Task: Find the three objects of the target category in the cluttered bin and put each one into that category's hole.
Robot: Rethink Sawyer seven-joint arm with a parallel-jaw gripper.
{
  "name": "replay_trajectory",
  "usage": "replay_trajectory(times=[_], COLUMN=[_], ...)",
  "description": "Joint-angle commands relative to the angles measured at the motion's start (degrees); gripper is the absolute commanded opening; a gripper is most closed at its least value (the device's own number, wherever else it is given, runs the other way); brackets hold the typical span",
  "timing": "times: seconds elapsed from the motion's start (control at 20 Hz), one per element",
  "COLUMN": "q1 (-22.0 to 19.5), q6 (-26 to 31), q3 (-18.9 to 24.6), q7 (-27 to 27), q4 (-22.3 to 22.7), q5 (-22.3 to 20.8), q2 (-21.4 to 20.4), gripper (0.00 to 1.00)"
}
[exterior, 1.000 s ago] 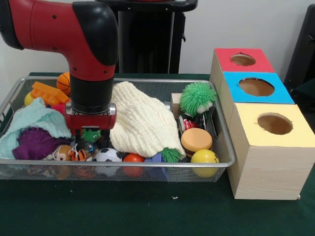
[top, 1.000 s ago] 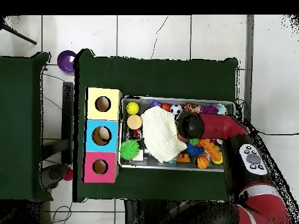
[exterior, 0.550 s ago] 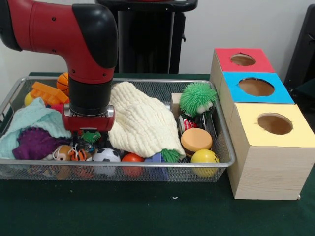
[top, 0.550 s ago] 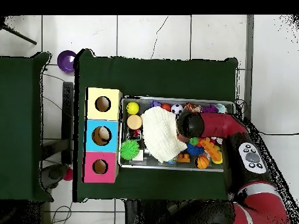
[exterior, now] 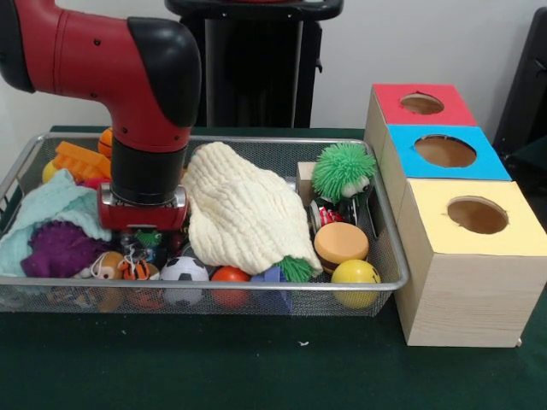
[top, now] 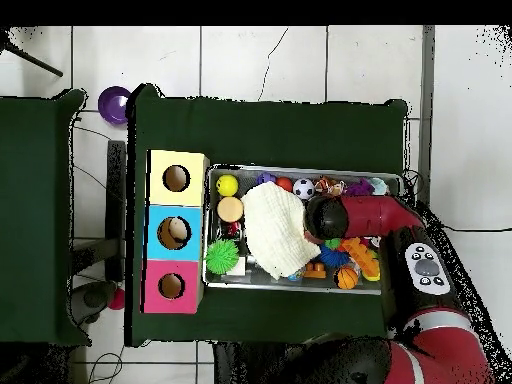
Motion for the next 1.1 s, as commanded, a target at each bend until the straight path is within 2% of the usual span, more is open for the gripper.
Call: replay_trajectory(times=[0.05,0.35,0.65,1.1], q1=[1.1,2.5,0.9,0.5], q6=[4.2,4.3,6.3,6.9], q3=[-2.2,-3.6,-2.5,-2.4], q7=[-4.7,-3.1,-2.2,-1.8], q4=[-2.2,-3.3,-2.7,-3.2], q5=[-5.8,-6.6,-2.6,-1.8], q2=[5.5,7.6,8.1,10.0], gripper=[1.0,1.0,1.0,1.0])
